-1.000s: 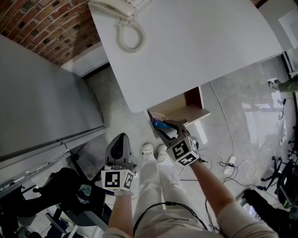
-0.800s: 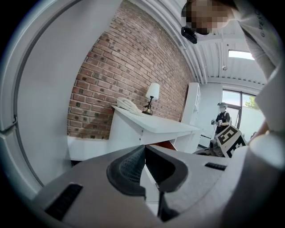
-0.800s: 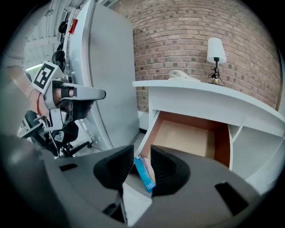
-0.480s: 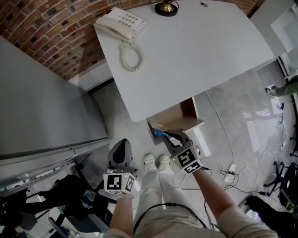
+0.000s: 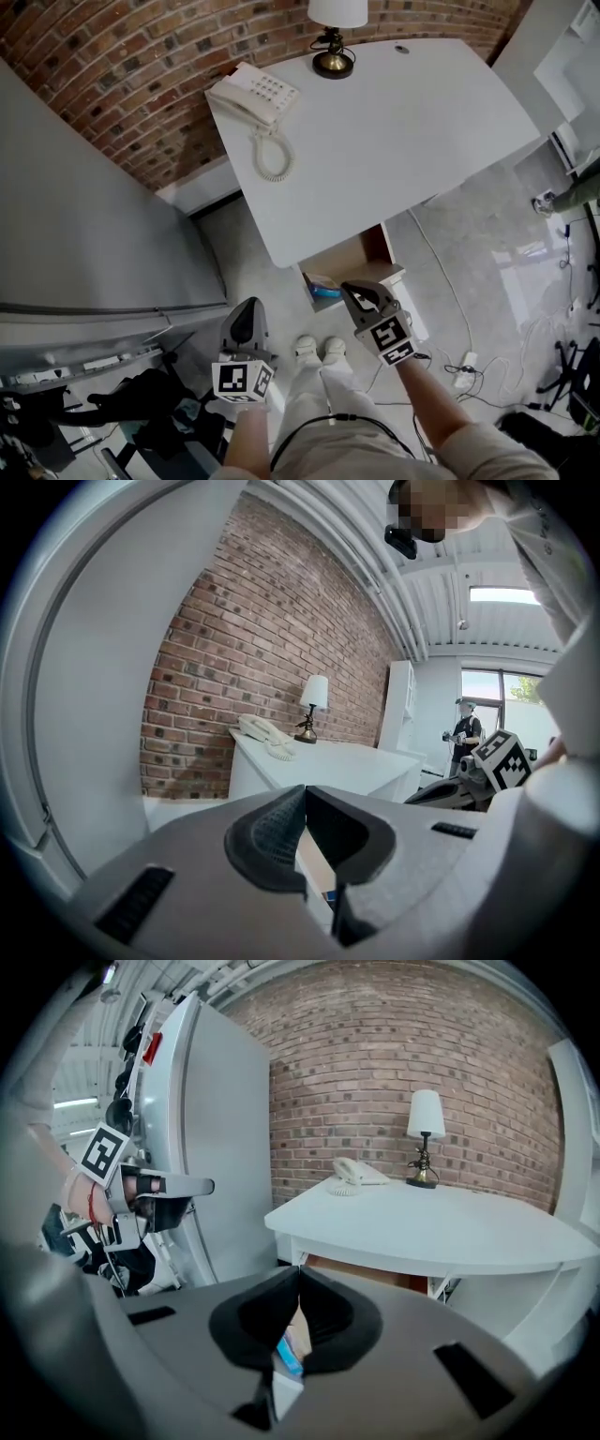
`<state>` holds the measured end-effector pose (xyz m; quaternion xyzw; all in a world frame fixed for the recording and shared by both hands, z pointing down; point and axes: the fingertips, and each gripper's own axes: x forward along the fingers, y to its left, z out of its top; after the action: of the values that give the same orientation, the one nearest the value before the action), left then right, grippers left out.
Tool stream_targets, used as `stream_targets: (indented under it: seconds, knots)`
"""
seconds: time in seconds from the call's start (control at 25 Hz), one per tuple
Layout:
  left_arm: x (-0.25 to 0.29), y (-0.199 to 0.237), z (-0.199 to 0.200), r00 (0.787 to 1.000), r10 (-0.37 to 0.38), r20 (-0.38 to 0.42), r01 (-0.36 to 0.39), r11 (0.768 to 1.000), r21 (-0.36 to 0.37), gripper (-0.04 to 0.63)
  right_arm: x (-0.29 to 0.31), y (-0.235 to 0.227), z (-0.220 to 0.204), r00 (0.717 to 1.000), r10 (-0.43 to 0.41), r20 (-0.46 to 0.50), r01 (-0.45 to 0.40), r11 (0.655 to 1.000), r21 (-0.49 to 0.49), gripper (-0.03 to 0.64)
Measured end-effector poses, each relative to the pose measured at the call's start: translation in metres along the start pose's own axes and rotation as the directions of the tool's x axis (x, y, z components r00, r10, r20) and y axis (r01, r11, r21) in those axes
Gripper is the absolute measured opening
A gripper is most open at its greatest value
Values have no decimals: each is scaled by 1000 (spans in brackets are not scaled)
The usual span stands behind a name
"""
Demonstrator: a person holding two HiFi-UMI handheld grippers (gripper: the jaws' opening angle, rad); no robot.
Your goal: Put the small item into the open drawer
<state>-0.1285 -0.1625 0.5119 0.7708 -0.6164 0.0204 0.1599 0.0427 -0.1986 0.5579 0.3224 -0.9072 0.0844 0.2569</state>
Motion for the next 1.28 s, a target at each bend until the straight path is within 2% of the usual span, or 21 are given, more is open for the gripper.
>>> stream_targets:
  seconds: [0.2,0.56,1.08,1.28]
  knots:
    - [-4,-3,22,1000,-9,23,8,1000,23,6,-15,-9,24,999,-19,45,17,999,27,6]
    - [-15,-8,52,999,-8,46,7,1000,20,6,-38,-20,62,991,-50,121,39,995,95,6]
    - [-18,-15,100,995,-13,100,8,999,46,6,-63,-35,109,975,-59,216,38,995,96,5]
    - [-23,-16,119,992,-5,126,1,1000,26,6,-74,-39,126,967,-62,248,38,994,102,5]
